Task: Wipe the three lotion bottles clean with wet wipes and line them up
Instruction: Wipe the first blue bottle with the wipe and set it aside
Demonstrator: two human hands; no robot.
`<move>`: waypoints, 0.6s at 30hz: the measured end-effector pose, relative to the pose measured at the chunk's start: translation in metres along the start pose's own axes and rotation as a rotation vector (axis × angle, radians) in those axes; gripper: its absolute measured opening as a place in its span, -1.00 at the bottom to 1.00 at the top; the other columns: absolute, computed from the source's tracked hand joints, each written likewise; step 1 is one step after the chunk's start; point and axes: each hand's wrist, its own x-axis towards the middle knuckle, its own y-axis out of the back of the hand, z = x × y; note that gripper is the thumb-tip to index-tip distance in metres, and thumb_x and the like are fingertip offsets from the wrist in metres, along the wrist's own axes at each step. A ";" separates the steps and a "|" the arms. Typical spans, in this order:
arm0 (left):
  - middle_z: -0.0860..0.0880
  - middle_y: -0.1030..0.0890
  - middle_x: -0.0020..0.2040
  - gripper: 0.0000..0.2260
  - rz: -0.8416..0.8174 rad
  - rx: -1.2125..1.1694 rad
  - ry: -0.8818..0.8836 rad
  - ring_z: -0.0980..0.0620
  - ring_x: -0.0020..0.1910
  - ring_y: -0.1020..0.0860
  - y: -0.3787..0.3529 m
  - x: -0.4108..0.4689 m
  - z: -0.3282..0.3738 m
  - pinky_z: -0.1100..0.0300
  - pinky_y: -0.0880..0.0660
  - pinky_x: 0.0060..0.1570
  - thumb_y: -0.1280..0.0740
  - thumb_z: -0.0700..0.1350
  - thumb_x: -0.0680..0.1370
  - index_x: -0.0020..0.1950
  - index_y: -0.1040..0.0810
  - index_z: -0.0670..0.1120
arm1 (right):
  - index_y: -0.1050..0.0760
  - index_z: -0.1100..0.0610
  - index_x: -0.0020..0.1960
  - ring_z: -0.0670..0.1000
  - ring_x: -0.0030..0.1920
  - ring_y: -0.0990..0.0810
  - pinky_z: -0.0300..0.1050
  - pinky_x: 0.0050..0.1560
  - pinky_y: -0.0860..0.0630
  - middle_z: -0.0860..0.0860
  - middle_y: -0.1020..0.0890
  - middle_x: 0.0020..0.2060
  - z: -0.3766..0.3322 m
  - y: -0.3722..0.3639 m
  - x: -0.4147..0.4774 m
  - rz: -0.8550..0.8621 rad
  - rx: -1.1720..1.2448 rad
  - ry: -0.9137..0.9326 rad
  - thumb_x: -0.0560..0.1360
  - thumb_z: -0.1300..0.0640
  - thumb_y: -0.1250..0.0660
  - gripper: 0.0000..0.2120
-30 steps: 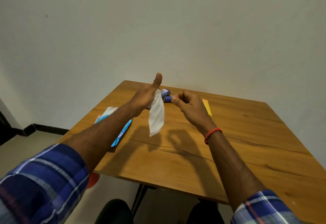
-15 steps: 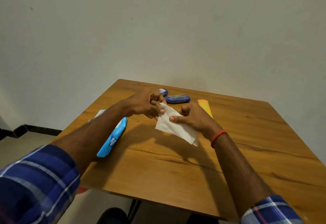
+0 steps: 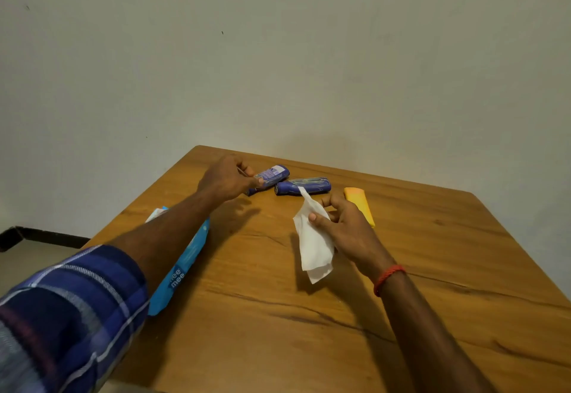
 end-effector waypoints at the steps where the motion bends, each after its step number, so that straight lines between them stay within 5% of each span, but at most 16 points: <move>1: 0.01 -0.65 -0.10 -0.70 0.027 0.048 0.028 0.02 -0.14 -0.60 -0.002 0.005 -0.005 -0.01 -0.62 -0.11 -0.58 0.07 0.34 -0.10 -0.55 0.01 | -0.42 -0.15 0.02 -0.01 0.04 -0.63 0.03 -0.02 -0.67 -0.05 -0.58 0.09 0.001 -0.001 0.001 -0.003 -0.009 -0.001 0.55 0.03 -0.37 -0.85; 8: -0.04 -0.58 0.19 -0.37 0.009 0.311 0.157 -0.06 0.14 -0.54 -0.024 0.021 -0.027 0.02 -0.52 -0.01 -0.60 0.13 0.29 0.28 -0.48 0.01 | -0.50 -0.05 0.06 -0.05 0.01 -0.62 -0.03 -0.05 -0.66 -0.05 -0.61 0.06 0.016 -0.003 0.008 -0.010 -0.040 -0.017 0.54 0.05 -0.38 -0.89; 18: -0.03 -0.60 0.02 -0.42 0.015 0.416 0.135 0.02 -0.06 -0.52 -0.040 0.027 -0.043 0.10 -0.49 -0.16 -0.46 0.34 0.34 0.15 -0.52 -0.03 | -0.48 -0.02 0.15 -0.06 0.04 -0.61 -0.16 -0.16 -0.60 -0.02 -0.59 0.15 0.022 -0.014 0.014 -0.012 -0.037 -0.028 0.54 0.05 -0.38 -0.80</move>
